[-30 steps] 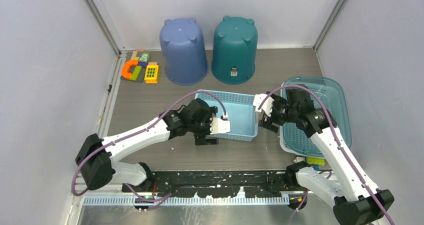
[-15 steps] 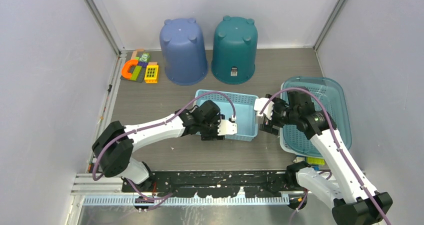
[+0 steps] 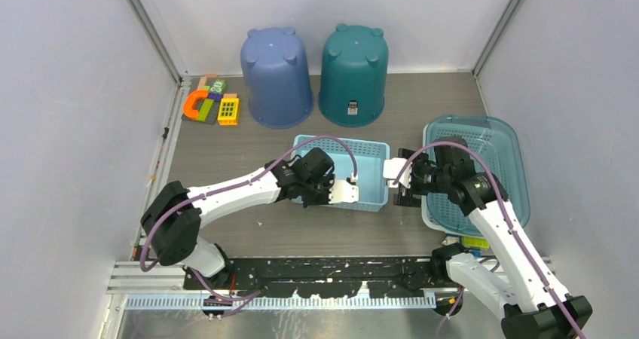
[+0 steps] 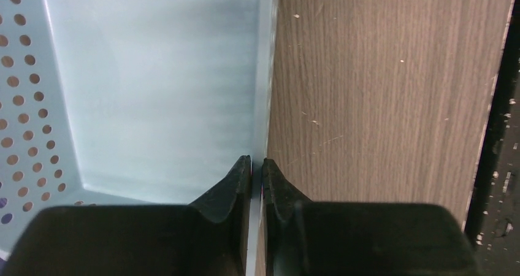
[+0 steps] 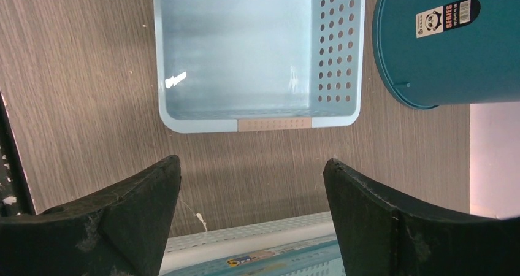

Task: Turn the large container upside down
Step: Turn the container upside down at the center of the board.

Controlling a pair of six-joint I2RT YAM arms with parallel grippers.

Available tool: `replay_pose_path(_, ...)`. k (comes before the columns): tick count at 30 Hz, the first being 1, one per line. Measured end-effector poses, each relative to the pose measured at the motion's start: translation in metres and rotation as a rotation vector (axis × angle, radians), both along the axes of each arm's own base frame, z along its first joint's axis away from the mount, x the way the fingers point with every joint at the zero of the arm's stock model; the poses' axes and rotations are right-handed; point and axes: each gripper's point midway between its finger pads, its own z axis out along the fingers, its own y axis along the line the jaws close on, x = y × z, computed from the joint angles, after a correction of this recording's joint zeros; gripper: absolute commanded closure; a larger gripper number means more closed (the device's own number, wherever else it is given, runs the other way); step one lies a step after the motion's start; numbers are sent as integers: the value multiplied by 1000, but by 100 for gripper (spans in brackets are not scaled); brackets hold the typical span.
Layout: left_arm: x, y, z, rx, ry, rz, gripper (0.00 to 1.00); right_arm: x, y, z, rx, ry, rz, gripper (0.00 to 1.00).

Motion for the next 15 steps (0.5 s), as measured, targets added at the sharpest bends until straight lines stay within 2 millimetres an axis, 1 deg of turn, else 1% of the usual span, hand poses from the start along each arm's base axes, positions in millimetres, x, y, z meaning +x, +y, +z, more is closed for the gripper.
replay_pose_path(2,-2,1,0,5,8,-7,90,-1,-1,-3,-9,-8,12,10)
replay_pose_path(4,-5,3,0,10,17,-10,99,-2,-1,-6,-16,-15,22,9)
replay_pose_path(12,-9,8,5,13,25,-4,100,-3,-1,-9,-28,-28,41,9)
replay_pose_path(15,-12,12,10,12,23,-4,100,-2,-1,-11,-38,-41,59,9)
